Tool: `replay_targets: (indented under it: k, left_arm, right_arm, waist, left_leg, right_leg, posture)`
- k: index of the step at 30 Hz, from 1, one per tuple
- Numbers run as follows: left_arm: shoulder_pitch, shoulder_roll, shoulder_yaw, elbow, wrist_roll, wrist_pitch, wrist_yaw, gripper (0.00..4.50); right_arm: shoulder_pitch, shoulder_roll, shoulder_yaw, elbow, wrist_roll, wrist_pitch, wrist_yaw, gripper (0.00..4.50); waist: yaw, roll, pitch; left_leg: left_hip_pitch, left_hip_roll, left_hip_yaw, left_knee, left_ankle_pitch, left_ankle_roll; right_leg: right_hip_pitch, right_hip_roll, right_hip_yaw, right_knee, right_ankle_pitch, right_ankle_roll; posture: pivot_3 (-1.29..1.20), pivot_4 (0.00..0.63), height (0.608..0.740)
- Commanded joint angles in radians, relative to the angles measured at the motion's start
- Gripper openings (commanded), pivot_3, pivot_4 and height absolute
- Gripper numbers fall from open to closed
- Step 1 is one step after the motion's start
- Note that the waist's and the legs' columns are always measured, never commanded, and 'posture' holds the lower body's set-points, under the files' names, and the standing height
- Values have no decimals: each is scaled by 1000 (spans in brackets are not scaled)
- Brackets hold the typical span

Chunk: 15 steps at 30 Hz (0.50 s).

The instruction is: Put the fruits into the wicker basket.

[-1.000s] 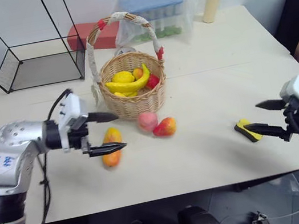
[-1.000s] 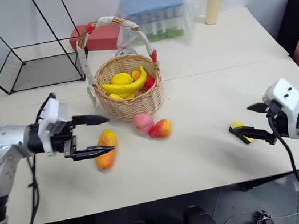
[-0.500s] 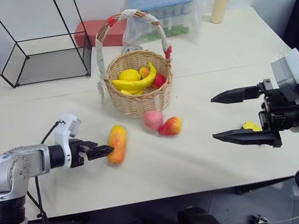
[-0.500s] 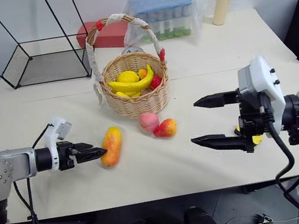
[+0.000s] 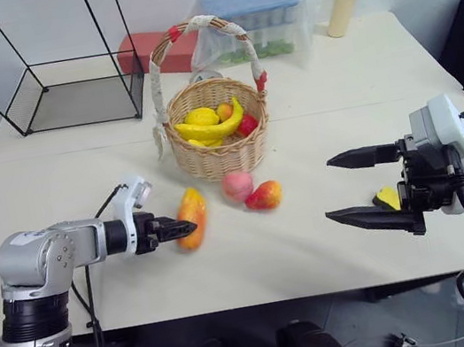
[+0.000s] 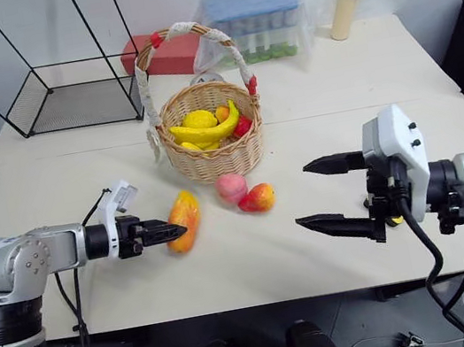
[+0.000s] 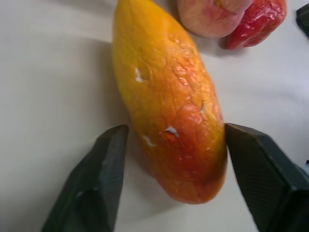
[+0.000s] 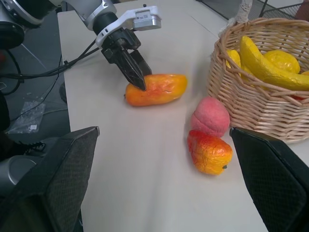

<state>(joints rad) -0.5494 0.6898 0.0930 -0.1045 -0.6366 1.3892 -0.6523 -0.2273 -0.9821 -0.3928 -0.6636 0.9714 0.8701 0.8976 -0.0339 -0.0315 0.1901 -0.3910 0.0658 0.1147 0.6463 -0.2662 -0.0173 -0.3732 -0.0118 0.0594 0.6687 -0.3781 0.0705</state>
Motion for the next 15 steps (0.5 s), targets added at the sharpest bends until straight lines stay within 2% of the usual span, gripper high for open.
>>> replay_targets:
  k: [1,4,7,10,12,15]
  left_arm:
    - [-10,27,3,7,0,-26,-21,2119]
    - [17,96,16,-64,-68,-54,-143,1997]
    - [24,170,81,-135,-168,-73,-273,1997]
    - [-22,176,129,-135,-227,-90,-308,1997]
    - [-108,125,153,-112,-248,-103,-264,1997]
    - [-305,-45,201,-8,-220,-99,-46,1997]
  right_arm:
    - [2,-13,-9,-28,3,-24,-16,4500]
    - [6,-17,-10,-29,0,-29,-20,4500]
    - [8,-20,-15,-27,3,-34,-24,4500]
    - [6,-20,-13,-21,1,-38,-28,4500]
    - [1,-21,-6,-16,-8,-45,-28,4500]
    - [-19,-16,8,-6,-31,-60,-41,4500]
  waist:
    - [0,0,0]
    - [-5,0,0]
    - [-9,0,0]
    - [-7,0,0]
    - [1,0,0]
    - [13,-1,0]
  left_leg:
    - [0,0,0,0,0,0]
    - [-1,0,0,-1,0,-1]
    - [-3,1,0,-2,0,-2]
    - [-3,1,0,-2,0,-2]
    - [-4,1,0,-2,0,-1]
    - [-7,-1,-4,2,0,1]
  right_leg:
    - [0,0,0,0,0,0]
    - [-2,1,0,0,0,0]
    - [-3,1,0,-2,0,0]
    - [-3,0,-1,-4,0,0]
    - [-2,0,-1,-5,0,0]
    - [-2,0,-2,-5,1,2]
  posture:
    - [0,150,740]
    - [0,150,740]
    - [0,150,740]
    - [0,150,740]
    - [0,150,740]
    - [0,150,740]
